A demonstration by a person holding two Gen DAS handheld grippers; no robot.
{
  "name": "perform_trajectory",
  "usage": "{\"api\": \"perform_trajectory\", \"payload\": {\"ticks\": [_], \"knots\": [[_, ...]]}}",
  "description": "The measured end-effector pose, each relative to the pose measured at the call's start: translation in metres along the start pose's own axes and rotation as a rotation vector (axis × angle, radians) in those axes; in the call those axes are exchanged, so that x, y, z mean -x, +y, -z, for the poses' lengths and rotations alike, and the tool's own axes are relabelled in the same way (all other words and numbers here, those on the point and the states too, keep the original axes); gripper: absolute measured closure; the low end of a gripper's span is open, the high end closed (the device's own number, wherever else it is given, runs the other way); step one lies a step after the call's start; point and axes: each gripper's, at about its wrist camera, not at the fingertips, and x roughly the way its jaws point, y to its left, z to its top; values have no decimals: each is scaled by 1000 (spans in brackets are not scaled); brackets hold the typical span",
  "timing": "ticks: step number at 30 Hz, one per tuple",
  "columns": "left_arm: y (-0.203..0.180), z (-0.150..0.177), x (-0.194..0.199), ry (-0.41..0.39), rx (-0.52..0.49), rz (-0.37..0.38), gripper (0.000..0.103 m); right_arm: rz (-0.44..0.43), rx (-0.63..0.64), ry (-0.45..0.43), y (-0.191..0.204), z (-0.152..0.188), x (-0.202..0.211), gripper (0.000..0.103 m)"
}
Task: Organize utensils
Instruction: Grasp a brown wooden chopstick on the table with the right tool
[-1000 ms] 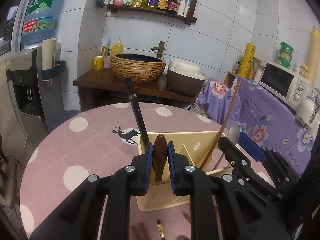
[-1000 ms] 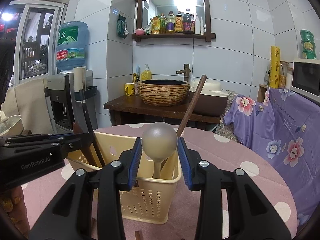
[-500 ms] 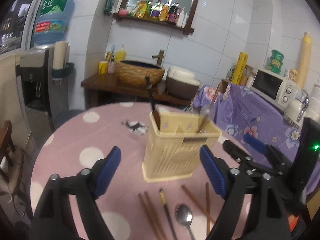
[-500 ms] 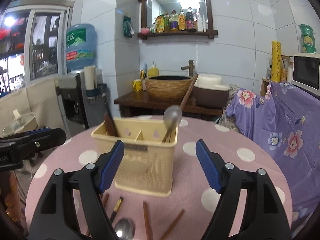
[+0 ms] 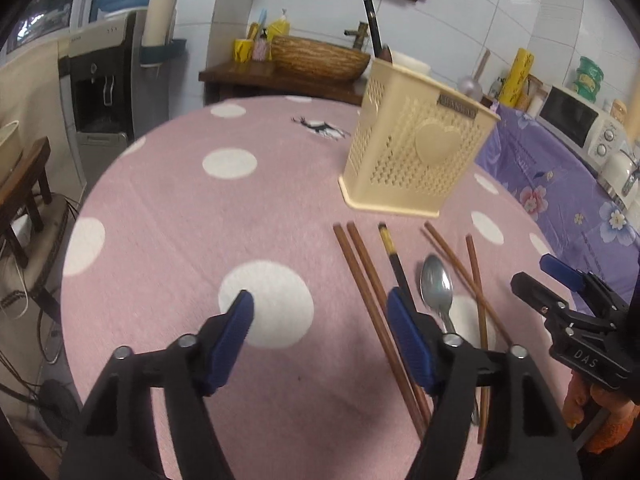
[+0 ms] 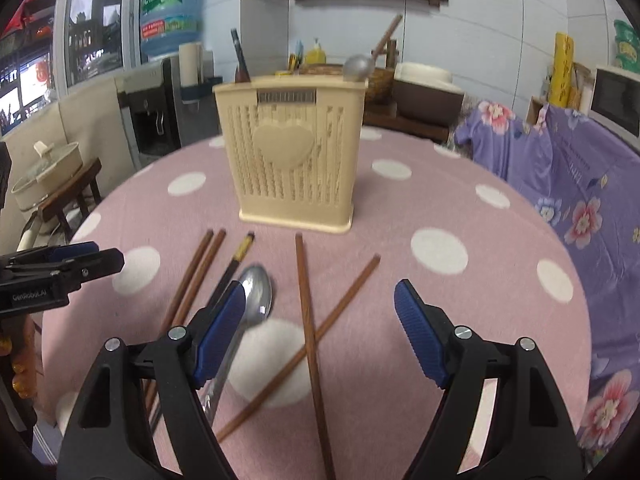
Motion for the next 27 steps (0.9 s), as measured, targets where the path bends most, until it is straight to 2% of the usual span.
{"api": "perform_trajectory", "payload": {"ticks": [3, 7, 9, 12, 14, 20, 27], "knots": [[-4, 6, -3, 14, -15, 2, 44, -11, 10, 37, 3, 11, -6, 31], [-7, 11, -8, 33, -25, 12, 47, -1, 31, 86, 6, 15, -18, 45], [-8, 13, -8, 35, -29, 14, 47, -9, 56, 104, 9, 11, -24, 51], [-9, 13, -9, 37, -31, 14, 47, -5, 109, 129, 13, -3, -36, 53], [-10, 13, -10, 40, -34, 15, 47, -13, 119, 165, 14, -13, -51, 58], [-9, 16, -11, 50, -40, 11, 47, -36, 82, 257, 9, -33, -92, 71], [-13, 15, -17, 68, -62, 9, 47, -61, 60, 313, 10, -41, -119, 83]]}}
